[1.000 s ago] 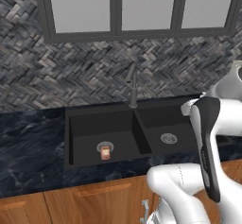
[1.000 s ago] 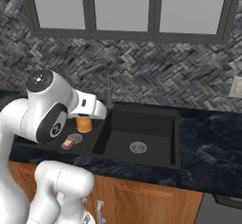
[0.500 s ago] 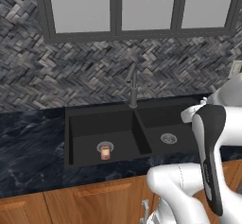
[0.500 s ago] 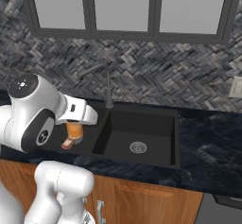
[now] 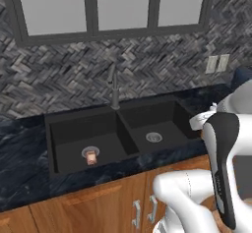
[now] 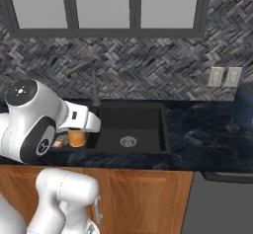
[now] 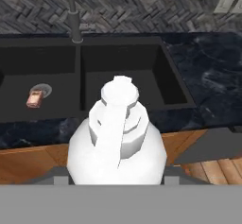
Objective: Pick up the soap dispenser and bar soap from the sink, and place them back in the cabinet, and close the cabinet doors.
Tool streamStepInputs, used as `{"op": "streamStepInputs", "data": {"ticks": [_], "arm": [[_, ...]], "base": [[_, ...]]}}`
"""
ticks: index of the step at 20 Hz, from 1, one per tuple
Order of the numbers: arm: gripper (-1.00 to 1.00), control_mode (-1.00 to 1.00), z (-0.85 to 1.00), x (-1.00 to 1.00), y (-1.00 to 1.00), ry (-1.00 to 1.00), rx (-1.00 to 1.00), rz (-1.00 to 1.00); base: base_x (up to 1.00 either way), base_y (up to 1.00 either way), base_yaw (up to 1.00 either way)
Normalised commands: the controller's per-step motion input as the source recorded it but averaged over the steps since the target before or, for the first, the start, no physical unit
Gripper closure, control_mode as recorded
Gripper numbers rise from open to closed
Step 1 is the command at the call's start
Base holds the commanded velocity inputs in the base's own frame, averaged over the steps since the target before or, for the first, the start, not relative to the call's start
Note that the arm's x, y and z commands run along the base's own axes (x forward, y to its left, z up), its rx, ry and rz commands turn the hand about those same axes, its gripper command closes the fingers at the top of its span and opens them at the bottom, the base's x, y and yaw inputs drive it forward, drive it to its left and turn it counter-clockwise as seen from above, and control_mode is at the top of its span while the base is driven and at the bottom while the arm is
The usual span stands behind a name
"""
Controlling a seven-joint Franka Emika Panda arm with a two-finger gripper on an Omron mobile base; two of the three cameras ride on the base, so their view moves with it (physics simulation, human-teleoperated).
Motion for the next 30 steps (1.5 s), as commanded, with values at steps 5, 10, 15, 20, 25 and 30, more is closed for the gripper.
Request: {"op": "streamStepInputs", "data": {"ticks": [5, 10, 15, 20, 25, 30], "arm": [[1.0, 1.0, 0.0, 0.0, 0.0, 0.0, 0.0, 0.0], [1.0, 1.0, 0.0, 0.0, 0.0, 0.0, 0.0, 0.0], [1.0, 1.0, 0.0, 0.0, 0.0, 0.0, 0.0, 0.0], [1.0, 1.0, 0.0, 0.0, 0.0, 0.0, 0.0, 0.0], [1.0, 1.0, 0.0, 0.0, 0.0, 0.0, 0.0, 0.0], [1.0, 1.0, 0.0, 0.0, 0.0, 0.0, 0.0, 0.0]], "base": [[-0.44, -0.3, -0.63], [-0.3, -0.22, -0.73], [-0.08, -0.09, -0.83], [0.0, -0.02, -0.91], [0.0, -0.19, -0.88], [0.0, -0.19, -0.87]]}}
